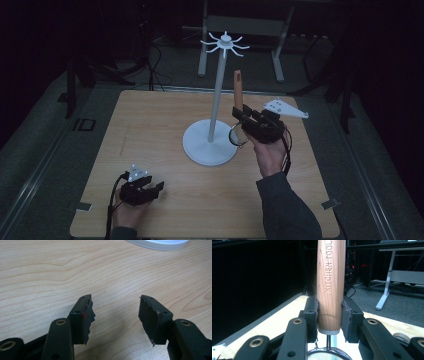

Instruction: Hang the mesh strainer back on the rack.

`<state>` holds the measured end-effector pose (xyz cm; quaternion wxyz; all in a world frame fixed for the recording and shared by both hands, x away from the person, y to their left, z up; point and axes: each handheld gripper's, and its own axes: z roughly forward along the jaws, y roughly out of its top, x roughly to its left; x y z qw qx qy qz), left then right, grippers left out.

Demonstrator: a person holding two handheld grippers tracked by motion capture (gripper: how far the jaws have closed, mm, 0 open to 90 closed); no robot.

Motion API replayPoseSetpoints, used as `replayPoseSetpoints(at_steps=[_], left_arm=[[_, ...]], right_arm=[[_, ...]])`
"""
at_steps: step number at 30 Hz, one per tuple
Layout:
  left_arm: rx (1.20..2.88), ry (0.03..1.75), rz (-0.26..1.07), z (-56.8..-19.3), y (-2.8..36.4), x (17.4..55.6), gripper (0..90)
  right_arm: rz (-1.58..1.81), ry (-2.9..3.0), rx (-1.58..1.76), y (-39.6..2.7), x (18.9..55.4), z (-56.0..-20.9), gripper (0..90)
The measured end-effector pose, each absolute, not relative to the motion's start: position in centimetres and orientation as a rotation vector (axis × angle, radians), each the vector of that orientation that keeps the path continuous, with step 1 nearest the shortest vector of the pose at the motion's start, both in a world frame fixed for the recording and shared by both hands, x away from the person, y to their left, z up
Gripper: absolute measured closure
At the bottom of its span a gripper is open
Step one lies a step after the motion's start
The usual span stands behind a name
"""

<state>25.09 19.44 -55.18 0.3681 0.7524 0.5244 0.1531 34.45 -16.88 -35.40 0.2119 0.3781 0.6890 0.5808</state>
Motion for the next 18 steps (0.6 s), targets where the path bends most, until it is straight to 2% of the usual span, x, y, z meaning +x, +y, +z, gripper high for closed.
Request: replayPoseSetpoints(at_steps=[18], left_arm=[[1.931,1.349,0.392,-55.21,19.45,25.11,45.0]], right_arm=[[1.647,1.869,1.050,-17.14,34.44,-34.42,69.0]])
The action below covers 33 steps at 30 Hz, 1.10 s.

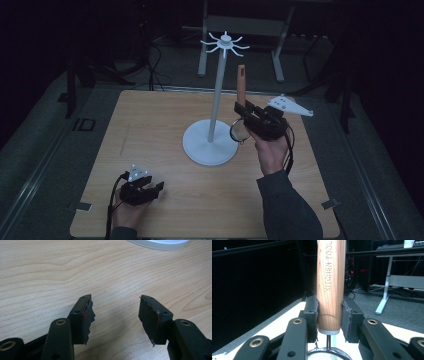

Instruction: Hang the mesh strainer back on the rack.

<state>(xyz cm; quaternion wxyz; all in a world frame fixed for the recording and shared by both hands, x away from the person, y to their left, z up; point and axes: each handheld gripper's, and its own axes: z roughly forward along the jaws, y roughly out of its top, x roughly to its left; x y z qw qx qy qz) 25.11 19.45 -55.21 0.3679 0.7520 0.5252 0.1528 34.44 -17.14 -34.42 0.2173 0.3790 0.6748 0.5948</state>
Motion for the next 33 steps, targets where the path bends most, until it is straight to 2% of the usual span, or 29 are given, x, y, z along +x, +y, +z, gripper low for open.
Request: replayPoseSetpoints(at_steps=[33], left_arm=[[1.935,1.352,0.387,-55.2,19.4,25.1,45.0]], right_arm=[[1.787,1.824,1.005,-17.2,35.2,-31.8,69.1]])
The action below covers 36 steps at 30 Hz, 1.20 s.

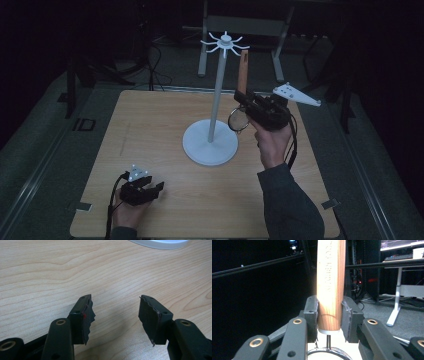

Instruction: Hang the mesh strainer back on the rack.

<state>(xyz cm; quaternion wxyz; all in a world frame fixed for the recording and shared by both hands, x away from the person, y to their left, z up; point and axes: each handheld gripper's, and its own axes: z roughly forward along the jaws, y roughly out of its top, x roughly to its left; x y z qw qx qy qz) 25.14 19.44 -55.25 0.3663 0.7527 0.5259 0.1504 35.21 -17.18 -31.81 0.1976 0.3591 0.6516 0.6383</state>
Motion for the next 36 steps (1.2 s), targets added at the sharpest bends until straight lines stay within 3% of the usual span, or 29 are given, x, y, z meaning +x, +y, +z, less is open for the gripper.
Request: replayPoseSetpoints(at_steps=[36], left_arm=[[1.929,1.352,0.390,-55.2,19.6,25.1,45.0]], right_arm=[[1.834,1.887,1.016,-16.1,37.2,-31.8,69.0]])
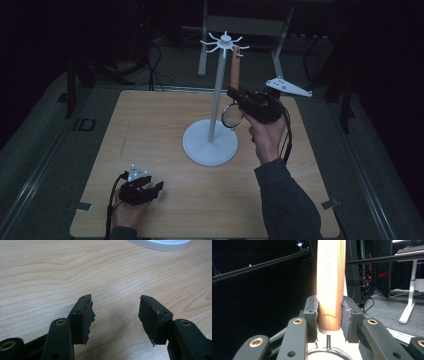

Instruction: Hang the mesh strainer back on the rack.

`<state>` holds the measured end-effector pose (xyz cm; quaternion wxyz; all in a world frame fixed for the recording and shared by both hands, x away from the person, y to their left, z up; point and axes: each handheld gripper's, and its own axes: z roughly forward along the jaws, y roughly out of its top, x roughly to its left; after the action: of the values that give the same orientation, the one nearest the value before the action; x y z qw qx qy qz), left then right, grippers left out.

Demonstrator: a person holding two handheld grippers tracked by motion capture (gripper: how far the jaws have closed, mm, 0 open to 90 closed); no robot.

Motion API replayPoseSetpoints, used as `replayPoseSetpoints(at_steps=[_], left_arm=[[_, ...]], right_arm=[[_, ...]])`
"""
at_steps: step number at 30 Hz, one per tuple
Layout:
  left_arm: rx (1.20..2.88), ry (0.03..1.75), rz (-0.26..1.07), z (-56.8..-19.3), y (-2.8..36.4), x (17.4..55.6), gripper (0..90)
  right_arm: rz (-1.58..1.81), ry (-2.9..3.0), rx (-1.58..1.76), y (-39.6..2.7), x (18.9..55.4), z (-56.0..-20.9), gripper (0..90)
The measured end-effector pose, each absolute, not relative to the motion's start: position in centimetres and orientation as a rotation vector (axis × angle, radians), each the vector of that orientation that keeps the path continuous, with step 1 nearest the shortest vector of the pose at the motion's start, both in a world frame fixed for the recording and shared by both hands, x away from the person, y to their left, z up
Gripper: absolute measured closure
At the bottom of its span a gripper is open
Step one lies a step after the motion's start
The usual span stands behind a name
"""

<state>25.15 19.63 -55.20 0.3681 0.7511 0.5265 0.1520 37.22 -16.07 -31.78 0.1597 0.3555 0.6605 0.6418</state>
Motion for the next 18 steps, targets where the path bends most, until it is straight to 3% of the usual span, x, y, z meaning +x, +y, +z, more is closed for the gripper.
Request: replayPoseSetpoints(at_steps=[10,18], left_arm=[[1.926,1.354,0.390,-55.19,19.65,25.12,45.0],[1.926,1.355,0.390,-55.19,19.66,25.11,45.0]], right_arm=[[1.826,1.902,1.027,-15.76,37.56,-32.02,68.3],[1.775,1.890,1.047,-15.78,37.52,-32.51,55.7]])
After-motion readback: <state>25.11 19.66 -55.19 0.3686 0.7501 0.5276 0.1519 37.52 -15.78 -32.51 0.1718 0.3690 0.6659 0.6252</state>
